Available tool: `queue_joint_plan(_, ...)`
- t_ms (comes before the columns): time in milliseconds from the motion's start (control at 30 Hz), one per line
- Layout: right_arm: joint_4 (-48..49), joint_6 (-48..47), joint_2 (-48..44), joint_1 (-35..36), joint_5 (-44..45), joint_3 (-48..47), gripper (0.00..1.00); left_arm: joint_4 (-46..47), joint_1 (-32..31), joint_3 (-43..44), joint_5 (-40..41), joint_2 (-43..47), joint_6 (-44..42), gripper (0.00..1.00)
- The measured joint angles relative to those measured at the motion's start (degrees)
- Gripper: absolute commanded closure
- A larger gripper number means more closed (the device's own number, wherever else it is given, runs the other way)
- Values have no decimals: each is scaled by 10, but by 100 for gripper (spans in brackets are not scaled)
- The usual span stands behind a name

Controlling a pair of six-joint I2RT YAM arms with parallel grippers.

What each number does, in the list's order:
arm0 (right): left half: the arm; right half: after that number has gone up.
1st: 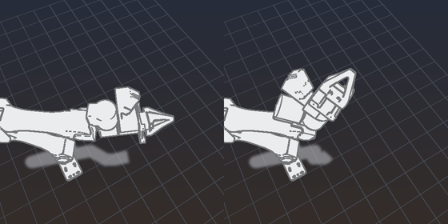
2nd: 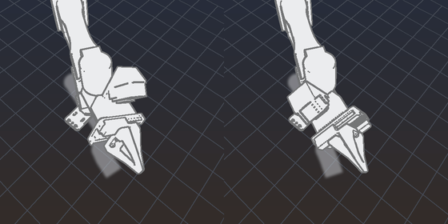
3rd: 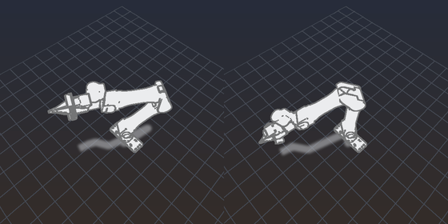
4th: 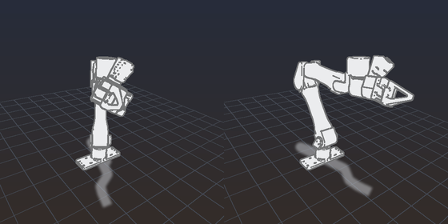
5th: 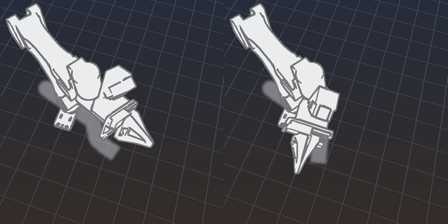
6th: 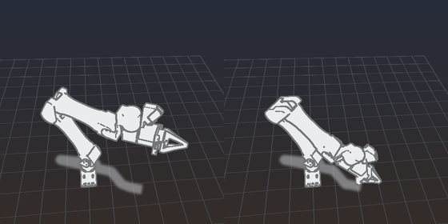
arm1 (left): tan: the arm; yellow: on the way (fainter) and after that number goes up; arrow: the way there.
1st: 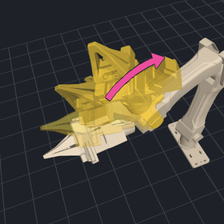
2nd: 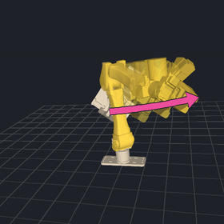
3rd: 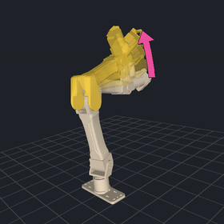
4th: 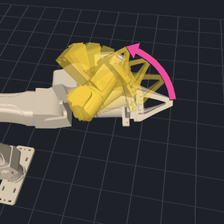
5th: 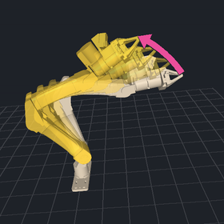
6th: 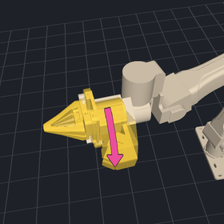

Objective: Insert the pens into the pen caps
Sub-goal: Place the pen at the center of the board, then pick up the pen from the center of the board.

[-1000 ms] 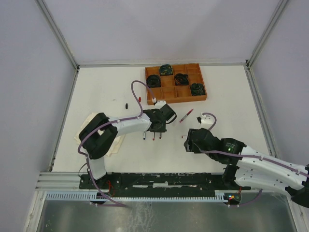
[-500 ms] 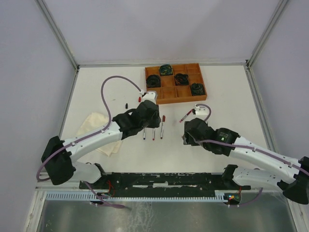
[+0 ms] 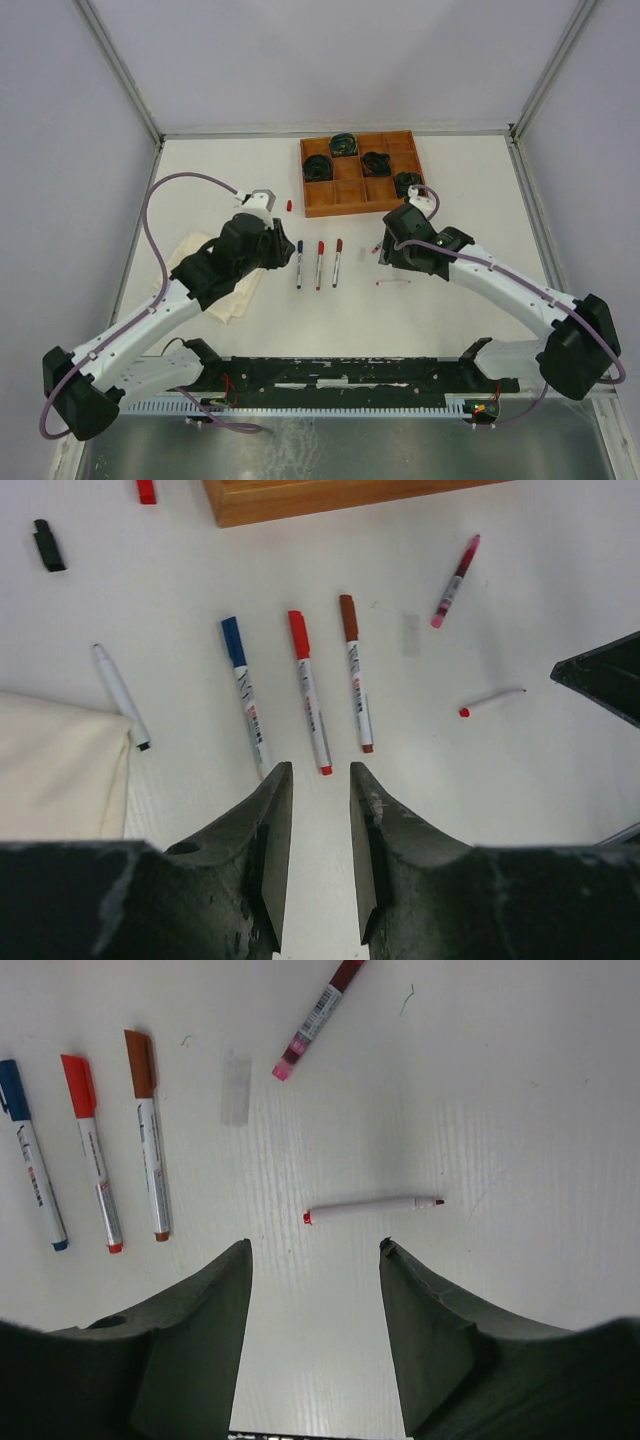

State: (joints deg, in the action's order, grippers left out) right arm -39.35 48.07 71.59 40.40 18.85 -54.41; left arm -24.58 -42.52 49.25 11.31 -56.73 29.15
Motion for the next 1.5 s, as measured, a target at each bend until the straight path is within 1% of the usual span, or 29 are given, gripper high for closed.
queue_joint_plan(100,22,0,37,-31,-12,-7,40,-18,34,-14,-19,25,-3,65)
queue_joint_plan(200,42,0,72,-55,-15,-8,40,-33,50,-19,-31,46,-9,65)
queue_joint_plan(467,78,-11,198,-100,-22,-48,42,-67,52,-32,-22,104,-34,66)
queue_joint_plan(833,97,-15,311,-125,-28,-146,45,-75,52,-38,-9,126,-36,67)
queue_joint_plan(1200,69,-15,395,-132,-16,-232,51,-75,52,-42,-9,134,-36,67)
queue_joint_plan(1500,46,-19,410,-134,-6,-236,55,-76,52,-43,-9,133,-36,67)
